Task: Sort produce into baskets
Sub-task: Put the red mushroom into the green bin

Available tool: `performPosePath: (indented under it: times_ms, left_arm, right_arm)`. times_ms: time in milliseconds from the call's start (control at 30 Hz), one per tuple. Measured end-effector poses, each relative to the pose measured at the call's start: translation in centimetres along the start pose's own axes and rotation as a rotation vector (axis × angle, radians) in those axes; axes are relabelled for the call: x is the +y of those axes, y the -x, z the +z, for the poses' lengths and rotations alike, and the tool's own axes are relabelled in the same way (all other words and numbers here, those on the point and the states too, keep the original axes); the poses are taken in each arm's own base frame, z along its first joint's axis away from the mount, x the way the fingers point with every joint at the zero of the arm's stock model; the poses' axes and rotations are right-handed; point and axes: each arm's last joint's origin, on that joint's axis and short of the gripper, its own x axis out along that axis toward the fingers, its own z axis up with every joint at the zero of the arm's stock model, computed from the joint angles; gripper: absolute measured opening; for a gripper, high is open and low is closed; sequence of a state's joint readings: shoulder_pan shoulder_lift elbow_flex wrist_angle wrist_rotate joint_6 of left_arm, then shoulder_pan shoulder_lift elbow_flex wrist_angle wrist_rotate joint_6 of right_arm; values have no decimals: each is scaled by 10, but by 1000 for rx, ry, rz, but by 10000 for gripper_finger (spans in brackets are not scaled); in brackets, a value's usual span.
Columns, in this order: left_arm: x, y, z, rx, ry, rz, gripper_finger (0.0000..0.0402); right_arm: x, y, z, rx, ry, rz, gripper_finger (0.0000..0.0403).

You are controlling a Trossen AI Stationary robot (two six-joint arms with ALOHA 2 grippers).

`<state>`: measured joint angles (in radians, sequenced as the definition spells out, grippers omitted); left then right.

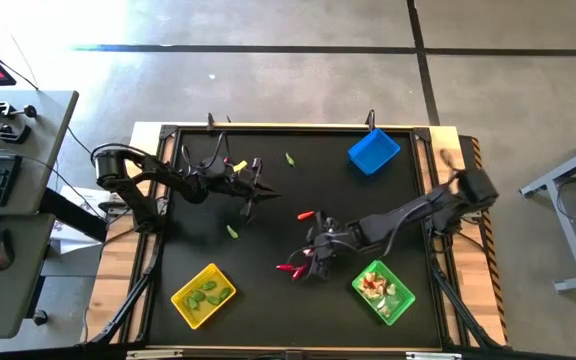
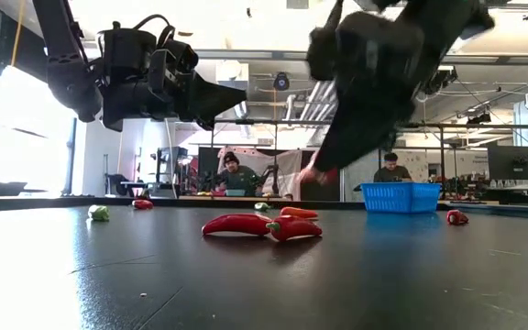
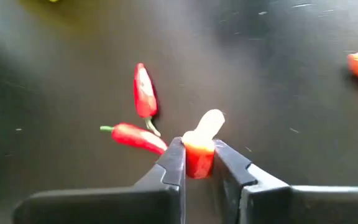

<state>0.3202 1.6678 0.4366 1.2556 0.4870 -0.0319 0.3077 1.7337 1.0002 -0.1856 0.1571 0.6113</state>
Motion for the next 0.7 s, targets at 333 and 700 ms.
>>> performPosePath:
  times_ms: [333,700]
  left_arm:
    - [0,0,0,1,0,0,0]
    - [0,0,0,0,-18,0,0]
  right_arm:
    - [18,83,-24,129,-208,5,40]
    - [44,125,-91,444,-504,-120,41]
